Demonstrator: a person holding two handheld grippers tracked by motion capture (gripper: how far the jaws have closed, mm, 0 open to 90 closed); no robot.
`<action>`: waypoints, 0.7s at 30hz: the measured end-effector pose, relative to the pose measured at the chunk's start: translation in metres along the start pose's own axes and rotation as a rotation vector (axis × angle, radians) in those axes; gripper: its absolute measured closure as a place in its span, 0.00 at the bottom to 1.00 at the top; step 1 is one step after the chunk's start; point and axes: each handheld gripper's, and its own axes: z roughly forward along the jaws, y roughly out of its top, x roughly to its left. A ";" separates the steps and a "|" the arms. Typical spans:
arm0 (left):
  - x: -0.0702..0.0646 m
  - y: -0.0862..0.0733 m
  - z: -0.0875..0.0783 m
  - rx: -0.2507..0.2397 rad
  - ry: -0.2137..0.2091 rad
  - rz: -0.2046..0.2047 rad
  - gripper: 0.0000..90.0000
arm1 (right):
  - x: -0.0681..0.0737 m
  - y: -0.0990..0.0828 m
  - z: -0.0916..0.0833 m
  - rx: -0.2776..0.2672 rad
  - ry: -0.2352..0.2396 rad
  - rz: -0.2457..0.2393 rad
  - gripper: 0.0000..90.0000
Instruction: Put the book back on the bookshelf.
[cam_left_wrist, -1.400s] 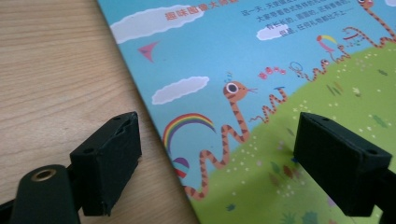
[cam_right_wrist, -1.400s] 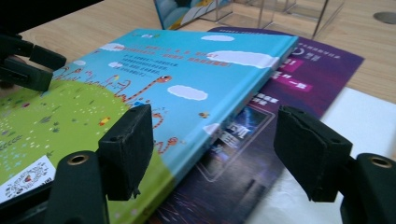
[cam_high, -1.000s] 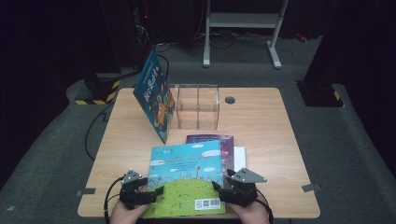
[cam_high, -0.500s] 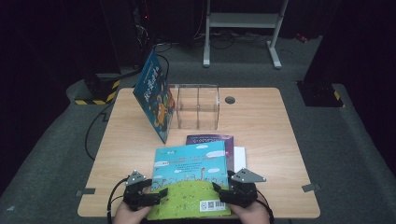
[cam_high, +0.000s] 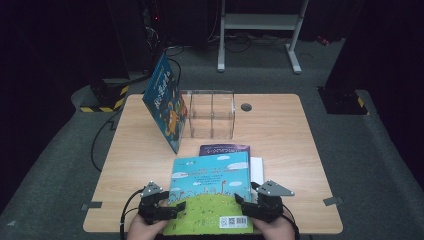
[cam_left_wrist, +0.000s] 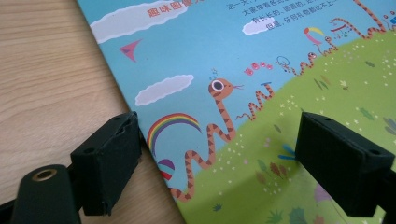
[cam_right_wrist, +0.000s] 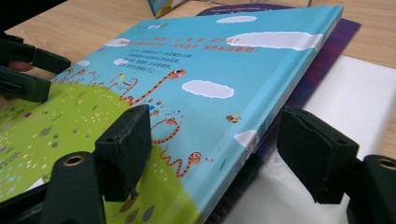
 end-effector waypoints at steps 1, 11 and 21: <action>-0.002 0.001 0.002 -0.003 -0.002 -0.008 0.16 | -0.001 0.000 -0.001 -0.001 0.000 0.001 0.29; -0.008 0.010 0.015 -0.001 -0.034 -0.015 0.16 | -0.014 -0.003 -0.012 -0.018 -0.002 0.055 0.26; -0.004 0.007 0.014 -0.018 -0.052 -0.002 0.18 | -0.015 0.000 -0.012 0.007 0.006 0.078 0.24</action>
